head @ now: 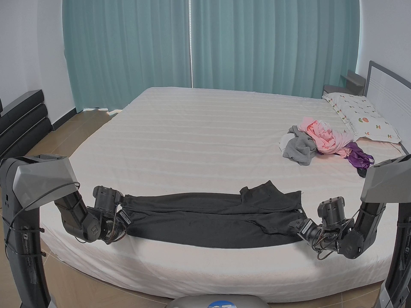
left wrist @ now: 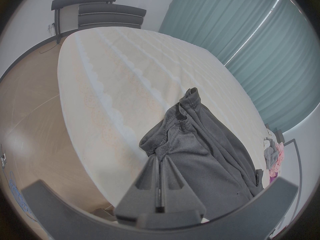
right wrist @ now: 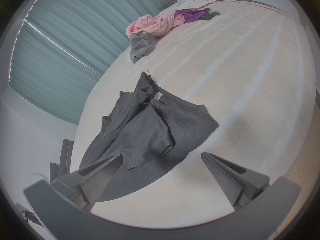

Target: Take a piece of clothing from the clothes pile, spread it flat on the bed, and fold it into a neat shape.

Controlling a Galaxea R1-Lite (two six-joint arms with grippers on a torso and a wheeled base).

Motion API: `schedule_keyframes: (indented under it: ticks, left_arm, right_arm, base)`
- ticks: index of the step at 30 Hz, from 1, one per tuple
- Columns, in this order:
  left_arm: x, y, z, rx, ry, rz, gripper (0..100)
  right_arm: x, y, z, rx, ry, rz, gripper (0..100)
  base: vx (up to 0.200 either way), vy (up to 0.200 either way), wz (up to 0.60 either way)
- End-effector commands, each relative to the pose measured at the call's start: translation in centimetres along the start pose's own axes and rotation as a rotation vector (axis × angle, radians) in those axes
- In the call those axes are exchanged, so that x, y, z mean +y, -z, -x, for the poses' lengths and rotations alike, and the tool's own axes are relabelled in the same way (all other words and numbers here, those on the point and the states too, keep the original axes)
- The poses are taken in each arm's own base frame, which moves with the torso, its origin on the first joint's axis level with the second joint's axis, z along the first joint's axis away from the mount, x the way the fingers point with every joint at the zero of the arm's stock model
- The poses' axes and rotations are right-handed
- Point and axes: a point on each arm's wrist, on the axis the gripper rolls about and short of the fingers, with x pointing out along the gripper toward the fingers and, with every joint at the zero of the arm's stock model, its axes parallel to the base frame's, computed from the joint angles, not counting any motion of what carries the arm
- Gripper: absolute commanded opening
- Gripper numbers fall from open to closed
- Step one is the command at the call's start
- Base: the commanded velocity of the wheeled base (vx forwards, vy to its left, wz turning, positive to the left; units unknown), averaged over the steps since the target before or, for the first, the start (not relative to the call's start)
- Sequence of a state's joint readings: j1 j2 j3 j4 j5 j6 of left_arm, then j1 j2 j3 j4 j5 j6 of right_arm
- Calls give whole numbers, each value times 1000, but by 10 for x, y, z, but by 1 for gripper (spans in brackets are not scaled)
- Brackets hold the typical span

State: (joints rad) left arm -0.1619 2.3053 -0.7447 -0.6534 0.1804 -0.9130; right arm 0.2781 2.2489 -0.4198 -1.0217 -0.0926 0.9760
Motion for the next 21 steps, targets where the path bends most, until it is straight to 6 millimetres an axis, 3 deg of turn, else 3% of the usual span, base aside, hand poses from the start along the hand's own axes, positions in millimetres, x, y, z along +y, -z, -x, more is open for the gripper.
schedule_keyframes:
  ticks: [1,8,9,15,21]
  left_arm:
    - [0,-3,3,-8,3,7,0]
    - [1,-2,2,-3,3,8,0]
    - [0,-2,2,-3,4,7,0]
    - [0,-2,4,-2,6,6,0]
    - [-2,-6,11,-10,23,7,0]
  right_arm:
    - [-7,6,-11,23,37,5,100]
    - [-6,7,-21,19,31,3,100]
    - [-6,7,-21,17,32,3,0]
    - [-5,6,-23,3,34,3,0]
    - [3,-4,-11,-23,3,-2,0]
  base:
    - [0,0,0]
    - [0,0,0]
    - [0,0,0]
    - [0,0,0]
    - [0,0,0]
